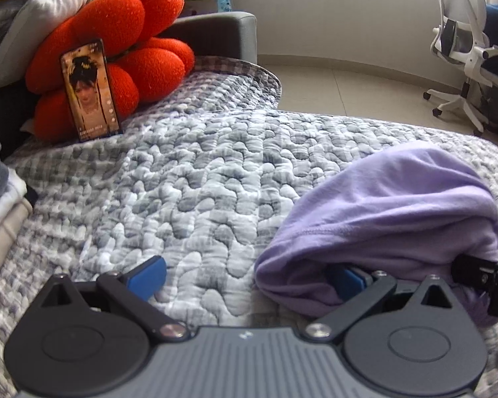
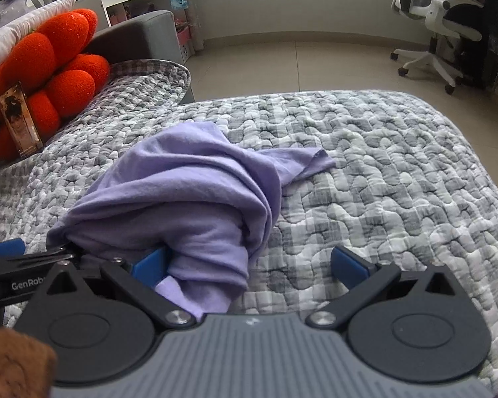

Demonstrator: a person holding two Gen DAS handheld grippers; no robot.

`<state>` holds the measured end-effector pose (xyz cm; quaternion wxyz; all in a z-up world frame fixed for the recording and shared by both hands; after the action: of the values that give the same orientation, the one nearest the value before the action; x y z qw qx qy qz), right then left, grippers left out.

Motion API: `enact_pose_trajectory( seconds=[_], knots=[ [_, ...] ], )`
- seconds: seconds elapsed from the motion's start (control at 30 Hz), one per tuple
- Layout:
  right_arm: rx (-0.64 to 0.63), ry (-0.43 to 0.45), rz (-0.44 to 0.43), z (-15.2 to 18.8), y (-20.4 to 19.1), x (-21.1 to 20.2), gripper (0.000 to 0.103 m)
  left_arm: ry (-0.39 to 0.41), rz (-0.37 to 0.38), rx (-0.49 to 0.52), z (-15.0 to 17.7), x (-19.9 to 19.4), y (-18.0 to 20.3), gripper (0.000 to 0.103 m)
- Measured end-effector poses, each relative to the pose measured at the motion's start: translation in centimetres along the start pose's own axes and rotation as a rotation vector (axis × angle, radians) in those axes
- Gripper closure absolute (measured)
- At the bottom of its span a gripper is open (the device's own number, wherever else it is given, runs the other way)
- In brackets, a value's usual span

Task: Fold clothes
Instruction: 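Grasp the lavender garment edge with the left tool while the right tool grasps another edge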

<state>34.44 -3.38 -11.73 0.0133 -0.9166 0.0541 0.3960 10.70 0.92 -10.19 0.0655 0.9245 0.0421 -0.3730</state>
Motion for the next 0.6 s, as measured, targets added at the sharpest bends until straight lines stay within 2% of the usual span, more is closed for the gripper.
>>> enact_pose_trajectory(
  seconds=[0.2, 0.37, 0.47, 0.53, 0.6],
  knots=[
    [-0.073, 0.032, 0.001, 0.4, -0.3, 0.1, 0.0, 0.038, 0.045, 0.013, 0.3, 0.1, -0.4, 0.0],
    [-0.137, 0.03, 0.011, 0.7, -1.0, 0.2, 0.0, 0.008, 0.076, -0.007, 0.0, 0.4, -0.9, 0.0],
    [-0.141, 0.013, -0.012, 0.6, -0.9, 0.0, 0.0, -0.008, 0.076, -0.021, -0.3, 0.1, -1.0, 0.001],
    [-0.117, 0.007, -0.03, 0.4, -0.5, -0.4, 0.0, -0.003, 0.085, -0.041, -0.5, -0.3, -1.1, 0.003],
    [-0.084, 0.029, -0.042, 0.2, -0.2, -1.1, 0.001, 0.012, 0.105, -0.062, -0.7, -0.9, -1.3, 0.011]
  ],
)
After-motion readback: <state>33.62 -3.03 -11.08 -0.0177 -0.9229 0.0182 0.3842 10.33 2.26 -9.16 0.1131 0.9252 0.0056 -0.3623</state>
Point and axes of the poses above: each gripper's, at about its wrist camera, not at the fingertips, and x roughly the way its jaws point, y to its right, z to its underside, the point moved 6 cm from there along x, roughly the way its jaws point, and after that the axes turned 15 degrees about -x, right-handed, at the moved point
